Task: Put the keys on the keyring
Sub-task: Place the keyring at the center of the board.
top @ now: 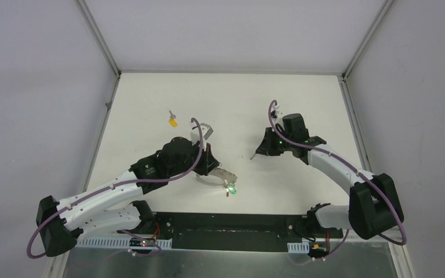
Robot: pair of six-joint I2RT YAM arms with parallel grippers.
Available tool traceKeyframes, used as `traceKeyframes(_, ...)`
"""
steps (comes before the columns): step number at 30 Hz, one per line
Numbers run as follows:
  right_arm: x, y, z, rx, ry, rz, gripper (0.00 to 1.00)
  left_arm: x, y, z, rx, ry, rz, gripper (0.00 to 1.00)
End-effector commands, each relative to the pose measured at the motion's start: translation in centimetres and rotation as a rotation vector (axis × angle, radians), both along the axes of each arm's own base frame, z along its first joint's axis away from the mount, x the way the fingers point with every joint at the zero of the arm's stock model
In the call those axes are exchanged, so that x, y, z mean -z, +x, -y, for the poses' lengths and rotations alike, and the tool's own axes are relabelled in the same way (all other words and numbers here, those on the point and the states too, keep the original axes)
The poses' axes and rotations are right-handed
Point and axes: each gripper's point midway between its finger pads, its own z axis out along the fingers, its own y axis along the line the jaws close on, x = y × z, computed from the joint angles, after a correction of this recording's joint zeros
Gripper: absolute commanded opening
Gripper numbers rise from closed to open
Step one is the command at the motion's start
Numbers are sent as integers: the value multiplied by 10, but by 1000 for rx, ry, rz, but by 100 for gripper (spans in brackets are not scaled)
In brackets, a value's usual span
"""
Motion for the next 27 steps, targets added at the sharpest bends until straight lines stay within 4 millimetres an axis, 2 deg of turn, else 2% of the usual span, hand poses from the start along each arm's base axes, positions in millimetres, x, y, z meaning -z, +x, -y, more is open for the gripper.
traceKeyframes(1, 14, -4, 1, 51, 86, -111, 12, 1, 10, 15, -46, -7, -72, 0)
traceKeyframes(4, 29, -4, 12, 89, 56, -139, 20, 15, 14, 25, -33, 33, -118, 0)
traceKeyframes(8, 34, 1, 23, 114, 19, -124, 34, 33, 29, 30, -46, 80, -167, 0)
traceKeyframes(13, 27, 13, 33, 134, -19, -50, 41, 50, 64, 29, -100, 155, -150, 0)
traceKeyframes(17, 25, 28, 53, 277, -66, -26, 43, 55, 93, 31, -120, 211, -116, 0)
traceKeyframes(19, 24, 28, 61, 323, -57, -31, 44, 60, 106, 33, -117, 242, -103, 14)
traceKeyframes(20, 21, 28, 61, 320, -33, -23, 50, 60, 112, 35, -104, 252, -90, 29)
traceKeyframes(21, 17, 27, 59, 306, -4, -15, 56, 59, 116, 38, -88, 263, -74, 37)
traceKeyframes(22, 13, 25, 56, 293, 24, -11, 65, 57, 121, 40, -82, 275, -60, 55)
traceKeyframes(23, 7, 24, 54, 281, 53, -7, 75, 55, 124, 40, -84, 287, -55, 69)
traceKeyframes(24, 2, 21, 49, 259, 82, -10, 79, 53, 126, 39, -93, 299, -55, 77)
traceKeyframes(27, -10, 11, 35, 207, 164, -54, 87, 46, 128, 30, -134, 330, -65, 83)
